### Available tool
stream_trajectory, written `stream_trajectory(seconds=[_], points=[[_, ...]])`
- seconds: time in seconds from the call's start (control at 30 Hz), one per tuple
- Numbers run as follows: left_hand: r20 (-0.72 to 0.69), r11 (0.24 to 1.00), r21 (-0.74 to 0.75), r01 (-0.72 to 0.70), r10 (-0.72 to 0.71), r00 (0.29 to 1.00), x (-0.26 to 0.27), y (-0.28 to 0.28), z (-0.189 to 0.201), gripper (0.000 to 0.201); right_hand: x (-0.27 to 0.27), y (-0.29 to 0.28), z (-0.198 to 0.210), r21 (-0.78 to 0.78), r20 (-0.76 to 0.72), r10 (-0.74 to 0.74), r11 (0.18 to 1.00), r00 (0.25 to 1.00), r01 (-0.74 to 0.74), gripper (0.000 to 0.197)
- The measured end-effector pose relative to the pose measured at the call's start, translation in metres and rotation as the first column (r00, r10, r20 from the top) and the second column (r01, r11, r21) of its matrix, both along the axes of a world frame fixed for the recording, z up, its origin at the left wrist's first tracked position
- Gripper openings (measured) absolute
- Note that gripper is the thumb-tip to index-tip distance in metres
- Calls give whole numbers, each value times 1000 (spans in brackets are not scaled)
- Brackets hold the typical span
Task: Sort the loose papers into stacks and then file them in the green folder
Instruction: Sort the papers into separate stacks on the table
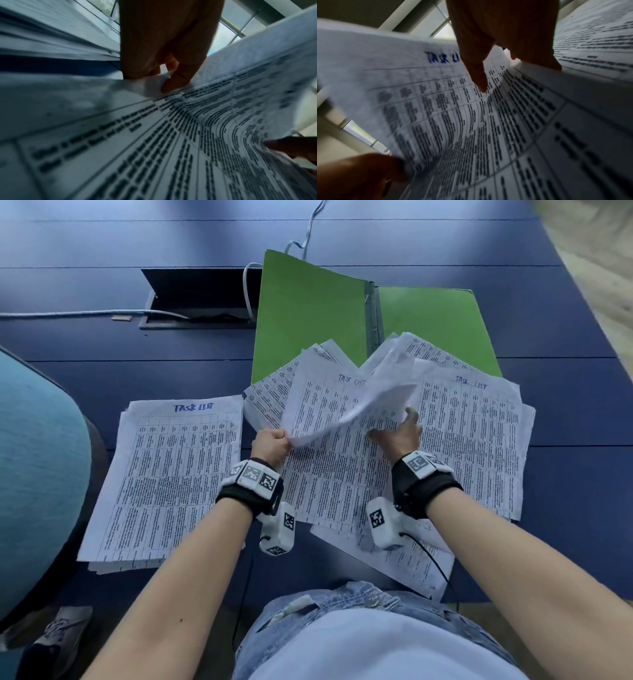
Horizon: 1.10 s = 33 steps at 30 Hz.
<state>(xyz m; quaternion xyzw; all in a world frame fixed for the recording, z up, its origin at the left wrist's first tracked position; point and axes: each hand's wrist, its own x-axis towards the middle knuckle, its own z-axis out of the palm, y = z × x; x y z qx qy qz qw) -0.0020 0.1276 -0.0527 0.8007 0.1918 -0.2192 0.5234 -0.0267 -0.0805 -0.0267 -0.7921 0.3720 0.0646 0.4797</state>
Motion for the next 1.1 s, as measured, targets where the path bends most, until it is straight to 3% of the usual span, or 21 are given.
stream_trajectory(seconds=[0.13, 0.23, 0.37, 0.47, 0.57, 0.73, 0.8, 0.93, 1.03, 1.1], points=[[38, 1000, 16, 4, -5, 999, -6, -4, -1, 53, 4, 1, 4, -65, -111, 94, 993, 989, -101, 60], [56, 1000, -18, -3, 4, 998, -7, -2, -1, 55, 9, -7, 3, -83, -160, 28, 996, 987, -41, 38], [54, 1000, -8, 1, 0, 999, -4, 1, -3, 12, 16, -5, 2, -5, -58, -70, 998, 996, 70, 50], [30, 1000, -26, 10, -9, 1000, -3, -4, -7, 30, 23, -1, 5, 57, -66, -97, 993, 993, 100, 60], [30, 999, -42, 24, -23, 999, -9, -14, 15, 42, 26, 2, 6, 85, -125, -66, 993, 990, 77, 65], [28, 996, -78, -33, 36, 999, -8, -16, 14, 72, 27, 8, 8, 76, -155, 24, 997, 988, -12, 55], [8, 995, -95, -30, 30, 1000, -7, -16, 13, 66, 28, 12, 3, 44, -130, 64, 997, 989, -59, 57], [58, 1000, 9, -17, 16, 998, -6, -19, 14, 46, 23, 28, 9, 49, 10, 120, 992, 993, -120, 63], [79, 995, 104, 11, -19, 997, 2, -18, 13, 40, 19, 40, 12, 139, 66, -3, 990, 998, -6, 83], [61, 986, 163, 24, -35, 998, 8, -16, 15, 41, 21, 47, 14, 250, -29, -120, 960, 992, 123, 97]])
